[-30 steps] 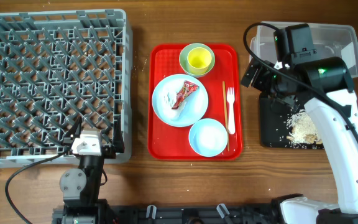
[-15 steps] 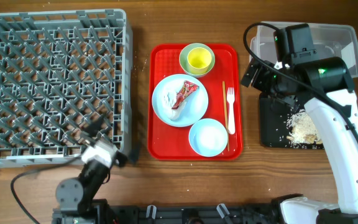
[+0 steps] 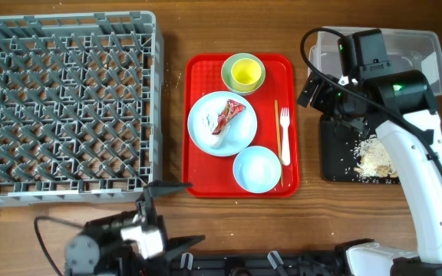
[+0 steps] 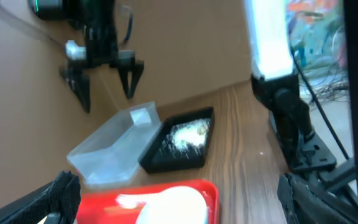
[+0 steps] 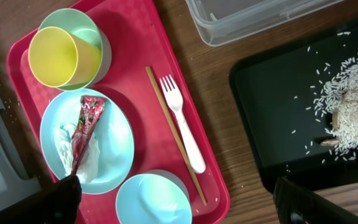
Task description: Sort waste into correct bins and load items into the dishwasher rack
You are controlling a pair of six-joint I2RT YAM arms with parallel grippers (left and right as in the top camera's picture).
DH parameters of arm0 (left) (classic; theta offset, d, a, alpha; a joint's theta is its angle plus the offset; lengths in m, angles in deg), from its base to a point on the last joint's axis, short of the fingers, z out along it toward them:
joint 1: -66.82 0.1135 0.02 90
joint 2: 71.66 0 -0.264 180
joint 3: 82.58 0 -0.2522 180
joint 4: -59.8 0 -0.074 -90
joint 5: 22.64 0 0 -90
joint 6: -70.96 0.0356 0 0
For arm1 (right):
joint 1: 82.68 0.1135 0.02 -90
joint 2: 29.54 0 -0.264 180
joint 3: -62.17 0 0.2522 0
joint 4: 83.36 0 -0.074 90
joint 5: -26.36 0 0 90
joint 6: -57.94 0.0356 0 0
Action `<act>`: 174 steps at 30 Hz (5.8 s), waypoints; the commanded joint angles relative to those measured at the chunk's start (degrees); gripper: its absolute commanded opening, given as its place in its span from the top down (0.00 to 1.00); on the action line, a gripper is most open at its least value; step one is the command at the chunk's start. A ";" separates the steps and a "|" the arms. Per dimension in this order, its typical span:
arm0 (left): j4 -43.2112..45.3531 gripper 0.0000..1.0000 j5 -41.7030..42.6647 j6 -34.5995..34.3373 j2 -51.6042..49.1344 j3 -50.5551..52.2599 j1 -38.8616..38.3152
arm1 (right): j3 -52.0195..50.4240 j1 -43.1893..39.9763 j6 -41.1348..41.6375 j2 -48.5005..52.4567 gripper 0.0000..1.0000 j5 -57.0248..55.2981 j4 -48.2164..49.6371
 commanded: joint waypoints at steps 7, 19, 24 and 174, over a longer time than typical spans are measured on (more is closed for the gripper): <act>8.66 0.00 -15.02 -19.04 -2.21 -4.15 -0.09 | 0.37 -0.02 -0.11 -0.59 0.00 -1.38 0.15; 2.80 0.00 -39.28 -19.10 -23.56 -10.80 15.10 | 0.37 -0.02 -0.09 -0.59 0.00 -1.36 0.17; 0.28 0.00 -39.28 -19.12 -24.70 -10.80 15.89 | 0.37 -0.02 7.85 -0.59 0.00 1.53 4.52; -54.84 0.00 -50.84 -19.10 -24.72 -10.80 15.98 | 11.54 1.11 5.44 17.27 0.96 9.62 16.68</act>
